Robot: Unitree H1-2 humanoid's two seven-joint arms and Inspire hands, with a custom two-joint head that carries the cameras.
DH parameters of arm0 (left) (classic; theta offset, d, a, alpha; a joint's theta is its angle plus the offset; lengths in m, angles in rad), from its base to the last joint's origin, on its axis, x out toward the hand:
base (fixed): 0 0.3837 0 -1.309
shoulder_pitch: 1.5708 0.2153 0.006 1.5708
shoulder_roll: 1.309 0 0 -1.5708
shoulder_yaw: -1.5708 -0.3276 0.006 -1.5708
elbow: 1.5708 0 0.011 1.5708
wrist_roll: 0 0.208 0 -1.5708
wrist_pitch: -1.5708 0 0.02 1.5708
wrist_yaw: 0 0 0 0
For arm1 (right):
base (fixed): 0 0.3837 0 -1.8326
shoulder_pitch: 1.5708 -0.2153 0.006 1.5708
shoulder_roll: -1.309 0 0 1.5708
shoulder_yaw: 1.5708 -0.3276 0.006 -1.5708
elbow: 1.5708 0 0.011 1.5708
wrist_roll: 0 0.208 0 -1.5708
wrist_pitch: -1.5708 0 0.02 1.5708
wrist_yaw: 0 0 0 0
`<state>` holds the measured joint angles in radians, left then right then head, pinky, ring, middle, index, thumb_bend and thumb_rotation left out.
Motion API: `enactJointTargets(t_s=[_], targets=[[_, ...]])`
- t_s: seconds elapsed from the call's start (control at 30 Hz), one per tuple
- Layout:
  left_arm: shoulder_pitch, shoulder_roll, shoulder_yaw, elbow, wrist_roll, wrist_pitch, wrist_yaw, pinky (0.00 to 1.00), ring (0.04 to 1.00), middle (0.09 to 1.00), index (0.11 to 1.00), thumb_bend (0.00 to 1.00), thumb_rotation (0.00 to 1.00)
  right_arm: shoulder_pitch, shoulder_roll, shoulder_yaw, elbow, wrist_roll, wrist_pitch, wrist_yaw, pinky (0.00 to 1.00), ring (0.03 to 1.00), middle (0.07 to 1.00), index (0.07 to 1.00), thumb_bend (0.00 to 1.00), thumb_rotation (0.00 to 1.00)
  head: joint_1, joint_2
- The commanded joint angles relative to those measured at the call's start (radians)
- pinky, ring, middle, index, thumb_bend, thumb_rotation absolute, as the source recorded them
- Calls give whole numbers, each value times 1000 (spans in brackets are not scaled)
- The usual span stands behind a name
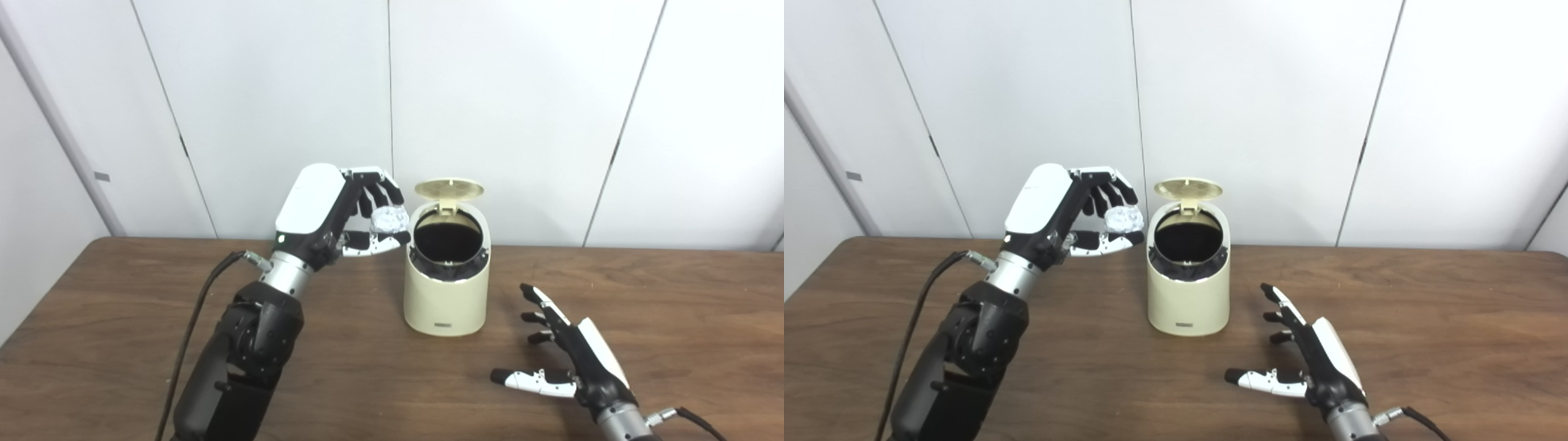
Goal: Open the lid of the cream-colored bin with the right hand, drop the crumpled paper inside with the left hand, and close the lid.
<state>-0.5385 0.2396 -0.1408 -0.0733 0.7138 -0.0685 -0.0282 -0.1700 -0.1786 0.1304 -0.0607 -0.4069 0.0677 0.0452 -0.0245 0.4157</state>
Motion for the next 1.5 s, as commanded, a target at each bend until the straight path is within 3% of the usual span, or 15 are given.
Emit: enactJointTargets(t_s=[0.0, 0.5, 1.1, 1.47], targets=[[-55, -5, -4, -4, 10, -30, 46, 333, 389, 463, 529, 501, 0, -36, 7, -4, -14, 2, -27, -20, 685, 831, 935, 932, 801, 333, -2, 0], [-84, -37, -38, 71, 4, -63, 80, 373, 409, 468, 519, 503, 0, -33, 5, -2, -19, -9, -29, -26, 689, 836, 935, 932, 805, 360, -10, 3], [-109, -87, -81, 160, 45, -73, 145, 342, 394, 473, 520, 502, 0, -23, 12, -9, -29, -6, -22, -32, 697, 851, 939, 930, 809, 347, -28, 15], [-142, -105, -120, 268, 111, -92, 241, 313, 388, 473, 519, 502, 0, -15, 14, -14, -45, -12, -11, -33, 685, 847, 935, 923, 833, 378, -37, 18]])
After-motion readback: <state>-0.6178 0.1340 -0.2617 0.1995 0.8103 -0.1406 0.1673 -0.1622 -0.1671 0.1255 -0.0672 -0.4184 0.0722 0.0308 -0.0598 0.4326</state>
